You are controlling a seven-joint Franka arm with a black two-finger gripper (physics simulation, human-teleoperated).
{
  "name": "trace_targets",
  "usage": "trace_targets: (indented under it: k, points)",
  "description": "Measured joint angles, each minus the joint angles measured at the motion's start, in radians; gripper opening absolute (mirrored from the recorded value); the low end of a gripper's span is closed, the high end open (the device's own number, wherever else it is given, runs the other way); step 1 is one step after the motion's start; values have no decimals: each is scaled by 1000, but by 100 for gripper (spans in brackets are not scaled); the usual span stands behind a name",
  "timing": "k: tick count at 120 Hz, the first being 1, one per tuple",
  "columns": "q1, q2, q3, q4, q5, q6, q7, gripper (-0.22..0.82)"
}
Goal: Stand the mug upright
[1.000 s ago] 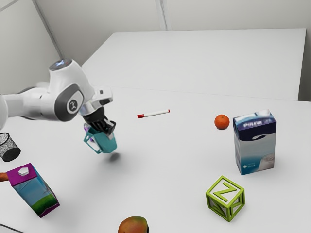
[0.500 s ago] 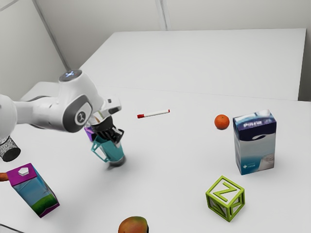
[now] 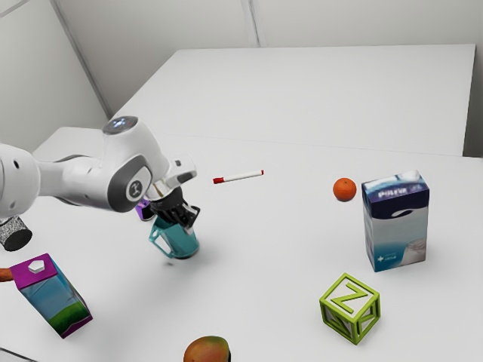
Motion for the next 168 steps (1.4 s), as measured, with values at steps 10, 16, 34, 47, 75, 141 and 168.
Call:
trace_targets:
  k: [10,16,34,47,75,141,168]
  points:
    - [1,2,-2,0,-1,2,-6,-15]
    - [0,2,-3,0,-5,3,-9,-8]
    - [-11,-7,-7,0,-11,3,-19,8]
    - [-18,-32,-9,4,-13,0,-24,16]
    - [-17,-58,-10,56,-12,-52,-32,42]
    - [-22,-10,-17,464,-13,-531,-74,57]
    - [-14,34,-23,620,-10,-690,-99,58]
